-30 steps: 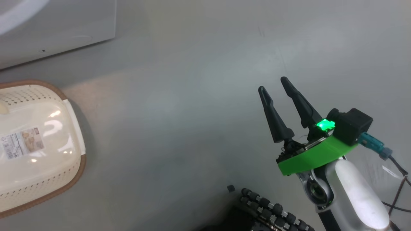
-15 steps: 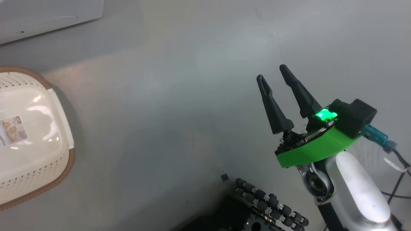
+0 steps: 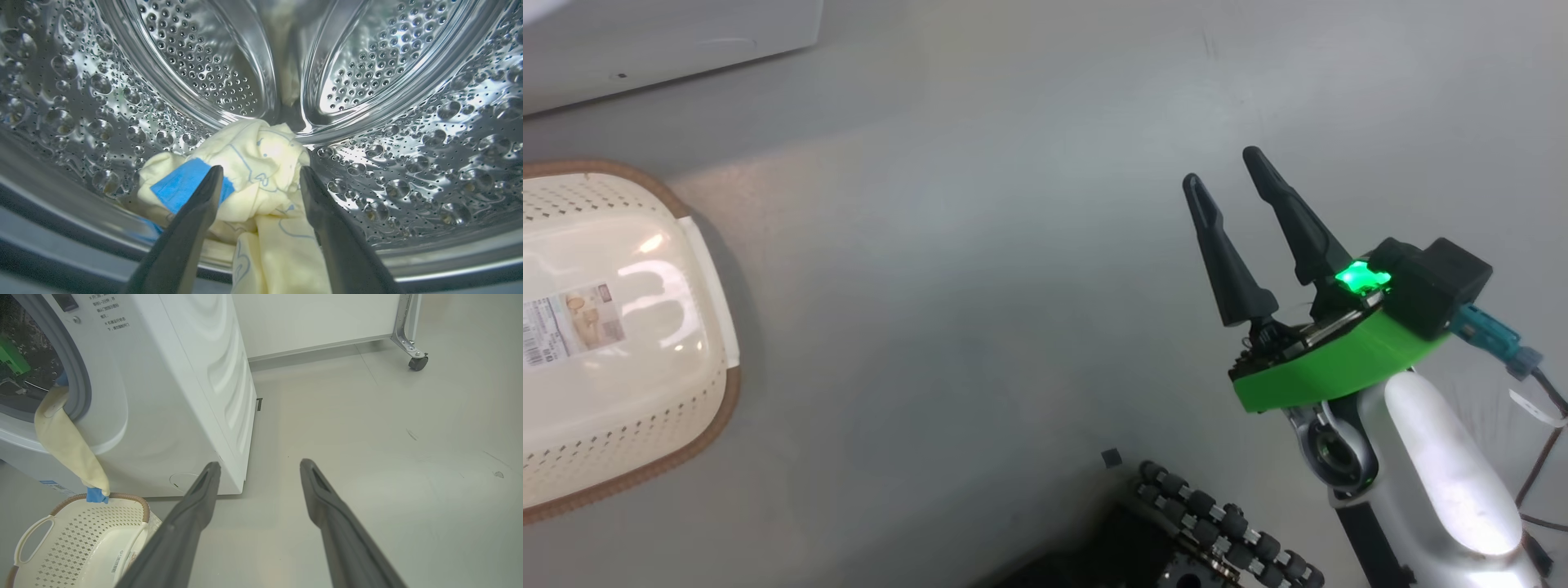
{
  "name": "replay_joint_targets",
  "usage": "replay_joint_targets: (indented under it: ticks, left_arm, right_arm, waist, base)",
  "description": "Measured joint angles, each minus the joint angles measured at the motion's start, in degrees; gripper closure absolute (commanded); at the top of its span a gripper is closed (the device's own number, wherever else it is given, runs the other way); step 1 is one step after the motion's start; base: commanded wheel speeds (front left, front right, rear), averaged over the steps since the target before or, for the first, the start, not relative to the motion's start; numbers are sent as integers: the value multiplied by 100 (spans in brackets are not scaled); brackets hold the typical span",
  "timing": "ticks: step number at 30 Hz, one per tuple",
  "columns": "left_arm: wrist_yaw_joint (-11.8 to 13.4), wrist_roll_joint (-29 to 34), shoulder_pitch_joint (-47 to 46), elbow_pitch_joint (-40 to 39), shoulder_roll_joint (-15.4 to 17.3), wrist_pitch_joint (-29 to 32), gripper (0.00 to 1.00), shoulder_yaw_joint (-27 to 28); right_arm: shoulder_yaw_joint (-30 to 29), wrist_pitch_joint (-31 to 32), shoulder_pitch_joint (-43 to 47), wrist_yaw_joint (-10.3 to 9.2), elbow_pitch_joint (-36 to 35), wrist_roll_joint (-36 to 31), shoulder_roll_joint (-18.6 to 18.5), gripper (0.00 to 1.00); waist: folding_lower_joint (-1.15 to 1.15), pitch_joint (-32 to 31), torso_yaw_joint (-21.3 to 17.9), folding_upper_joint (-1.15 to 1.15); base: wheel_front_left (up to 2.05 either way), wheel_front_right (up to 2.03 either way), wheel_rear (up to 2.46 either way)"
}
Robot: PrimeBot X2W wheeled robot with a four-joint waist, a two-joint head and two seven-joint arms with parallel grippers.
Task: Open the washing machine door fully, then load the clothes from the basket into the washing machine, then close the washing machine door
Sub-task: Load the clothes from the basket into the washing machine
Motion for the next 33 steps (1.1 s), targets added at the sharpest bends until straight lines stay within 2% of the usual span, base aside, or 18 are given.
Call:
replay_joint_targets:
  ticks: [6,12,18,29,33]
  left_arm:
    - [169,-120,718,-194,-253,-399,0,15]
    - [400,-382,1666,-824,-389,-882,0,208]
    - [710,-546,2815,-1909,-552,-1195,0,289]
    - [1546,-602,5196,-4039,-758,-1294,0,279]
    - [1571,-602,5771,-4368,-846,-1291,0,147]
  right_arm:
    - [-166,0,-3,0,31,-252,0,0]
    - [-201,0,-48,0,60,-412,0,0]
    - [-364,0,-47,0,119,-617,-1,0]
    - [-588,0,-42,0,297,-937,-4,0]
    - [-693,0,-38,0,374,-1058,-5,0]
  waist:
    - [0,-156,215,0]
    - [0,-372,420,0]
    - [0,-607,623,0]
    - [-1,-1115,1059,0]
    - [0,-1290,1268,0]
  base:
    - [0,0,0]
    - [0,0,0]
    - [0,0,0]
    - [0,0,0]
    - [0,0,0]
